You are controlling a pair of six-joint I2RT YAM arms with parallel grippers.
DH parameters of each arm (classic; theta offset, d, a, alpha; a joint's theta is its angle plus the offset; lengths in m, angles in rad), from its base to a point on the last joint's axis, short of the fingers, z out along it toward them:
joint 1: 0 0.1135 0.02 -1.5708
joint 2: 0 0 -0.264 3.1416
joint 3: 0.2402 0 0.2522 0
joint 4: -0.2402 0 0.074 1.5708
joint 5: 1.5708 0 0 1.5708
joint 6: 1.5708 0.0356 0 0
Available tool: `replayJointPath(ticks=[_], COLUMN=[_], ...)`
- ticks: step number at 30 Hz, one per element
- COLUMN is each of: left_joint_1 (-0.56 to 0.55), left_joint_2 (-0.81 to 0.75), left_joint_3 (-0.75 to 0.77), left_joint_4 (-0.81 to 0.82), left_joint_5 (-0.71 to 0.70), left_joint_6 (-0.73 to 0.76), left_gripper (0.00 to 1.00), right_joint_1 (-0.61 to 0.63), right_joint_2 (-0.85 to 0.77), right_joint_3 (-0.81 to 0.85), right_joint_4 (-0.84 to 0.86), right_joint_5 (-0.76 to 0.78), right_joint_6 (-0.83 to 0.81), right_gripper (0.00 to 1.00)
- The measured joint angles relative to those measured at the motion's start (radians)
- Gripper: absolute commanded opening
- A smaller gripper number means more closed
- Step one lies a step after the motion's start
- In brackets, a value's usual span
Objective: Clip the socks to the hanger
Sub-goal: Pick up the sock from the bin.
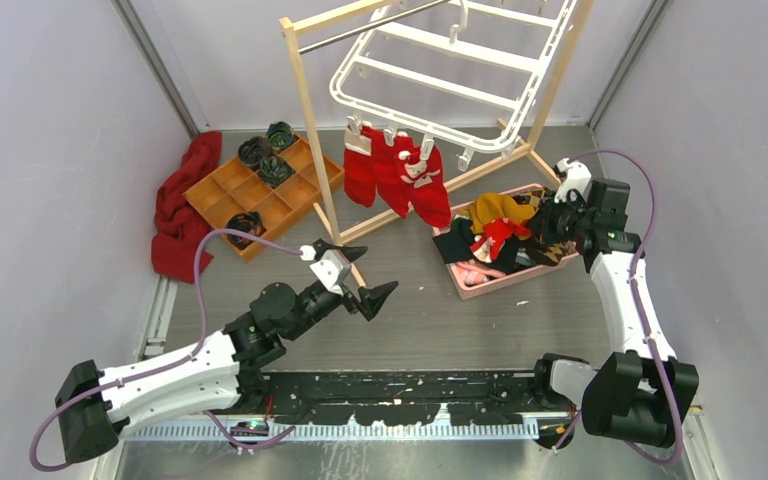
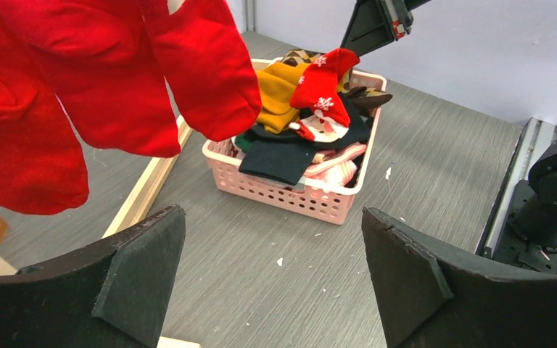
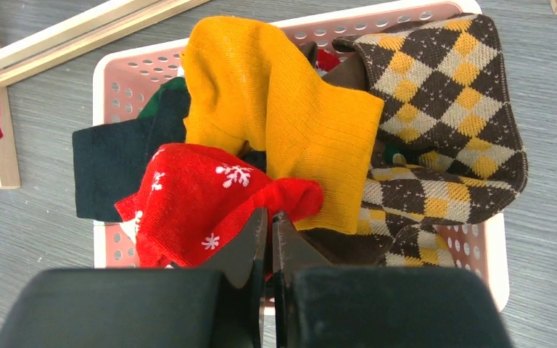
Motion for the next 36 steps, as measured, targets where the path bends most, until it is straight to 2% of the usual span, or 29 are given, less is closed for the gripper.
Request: replayJointPath(ticks=[5, 11, 18, 27, 36], left_joint_1=[0.000, 0.000, 0.000, 0.029, 0.172], left_joint_2=[-0.046, -0.066, -0.060, -0.057, 0.050], left_joint_3=[-0.007, -0.012, -0.012, -0.007, 0.038], left_joint_4=[-0.049, -0.079, -0.141, -0.237, -0.336], left_joint_5=[-0.026, -0.048, -0.066, -0.110, -0.052], left_joint_6=[0.000, -0.011, -0.056, -0.141, -0.291], left_gripper=[0.91, 0.91, 0.91, 0.93, 0.92], right_joint_1=[0.000, 0.000, -0.032, -0.134, -0.157], right_joint_2=[0.021, 0.068, 0.074, 0.074, 0.031], right_joint_3=[0.023, 0.089, 0.105, 0.105, 0.154], right_joint_4=[-0.006, 0.003, -0.007, -0.074, -0.148], right_joint_5=[-0.007, -0.009, 0.009, 0.017, -0.113], right_joint_6=[-0.034, -0.051, -0.108, -0.171, -0.241], right_gripper=[0.07, 0.15, 0.17, 0.43, 0.75])
